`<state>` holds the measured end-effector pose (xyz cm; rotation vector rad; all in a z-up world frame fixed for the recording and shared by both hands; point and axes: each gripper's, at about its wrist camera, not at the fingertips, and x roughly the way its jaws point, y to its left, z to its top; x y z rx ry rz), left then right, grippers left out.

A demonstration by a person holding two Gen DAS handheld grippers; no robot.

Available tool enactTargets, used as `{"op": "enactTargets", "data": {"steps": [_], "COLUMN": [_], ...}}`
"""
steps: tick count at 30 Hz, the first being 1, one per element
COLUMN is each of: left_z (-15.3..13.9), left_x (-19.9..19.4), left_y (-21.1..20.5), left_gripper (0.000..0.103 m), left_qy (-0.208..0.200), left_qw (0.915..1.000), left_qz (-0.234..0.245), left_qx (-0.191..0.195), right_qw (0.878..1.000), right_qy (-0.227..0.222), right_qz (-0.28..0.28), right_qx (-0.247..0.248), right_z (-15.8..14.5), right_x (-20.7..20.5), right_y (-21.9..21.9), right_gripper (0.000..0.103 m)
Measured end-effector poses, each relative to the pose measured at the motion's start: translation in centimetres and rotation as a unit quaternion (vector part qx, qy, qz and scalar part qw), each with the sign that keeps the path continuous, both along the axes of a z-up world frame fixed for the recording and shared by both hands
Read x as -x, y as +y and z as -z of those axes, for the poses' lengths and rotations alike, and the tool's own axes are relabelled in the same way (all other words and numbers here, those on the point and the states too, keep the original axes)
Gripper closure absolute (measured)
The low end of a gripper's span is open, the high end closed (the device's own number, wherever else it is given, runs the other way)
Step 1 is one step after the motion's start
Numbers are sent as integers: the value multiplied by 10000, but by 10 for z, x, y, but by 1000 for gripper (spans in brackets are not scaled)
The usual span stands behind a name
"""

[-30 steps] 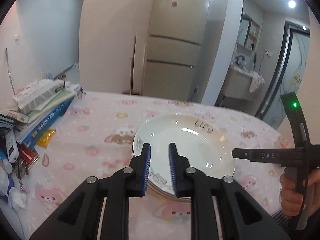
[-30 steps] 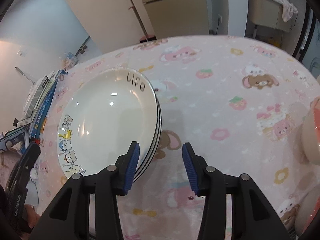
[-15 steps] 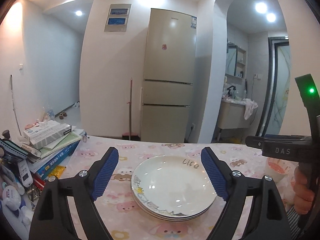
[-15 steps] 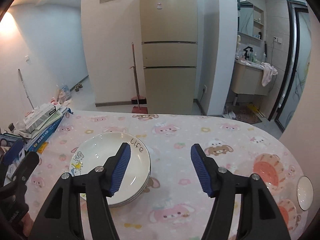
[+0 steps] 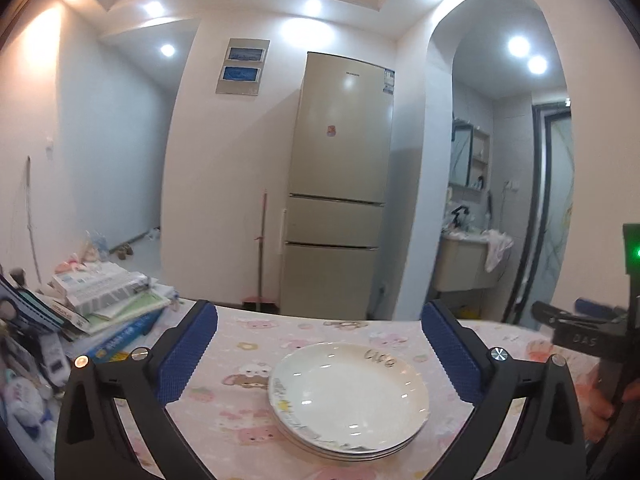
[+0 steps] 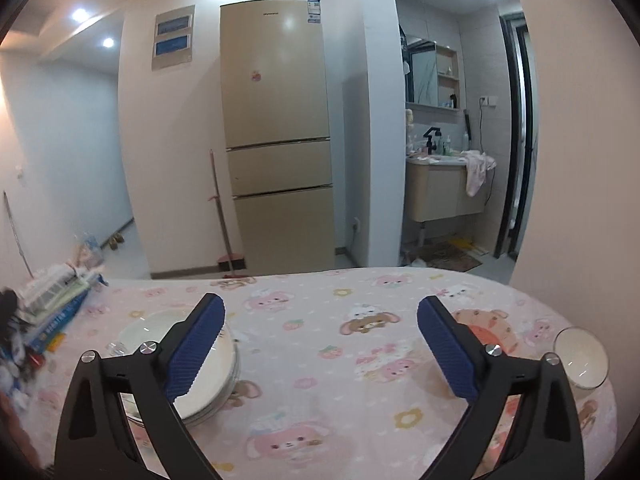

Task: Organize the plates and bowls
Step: 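Raise both grippers away from the plate stack, then move the right gripper to the rim of a pink strawberry bowl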

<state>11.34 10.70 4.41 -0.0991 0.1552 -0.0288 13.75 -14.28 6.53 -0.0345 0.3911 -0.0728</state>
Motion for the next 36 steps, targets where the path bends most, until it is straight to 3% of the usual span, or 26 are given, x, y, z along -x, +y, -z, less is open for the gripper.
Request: {"op": "enactTargets", "data": {"steps": [2,7,15,22,27,31,33,36], "left_z": [2,0,-8,-44,-77,-96,-97,-97], "left_x": [6,6,19,58,87,95,95,89], "left_y": [0,8,-19,-63,-110,-143,-151,-175], "left_gripper": [0,0,0,0,0,0,0,0], "left_qy": [-65,5,-80,-248,-563,-482,-453,-270], "left_qw": [9996,9993,9994,9972,9943,9968,9915,9896], "left_qz": [-208,179,338,710,879,624,1141,1373], "left_qx": [-171,315,90,0,-219,160,436,318], "right_qw": [9995,9996,9996,9962,9959,9949,9960,9975], "right_qy": [78,31,-245,-635,-792,-898,-824,-684], "right_qz": [111,-215,-94,-50,-214,-452,-301,-79], "right_qx": [296,177,98,592,386,91,-190,-149], "right_z": [1,1,-6,-17,-21,-28,-34,-36], "right_x": [4,33,70,105,131,153,166,179], "right_y": [0,-10,-42,-66,-90,-121,-145,-170], "right_gripper": [6,6,6,4,1,1,1,1]}}
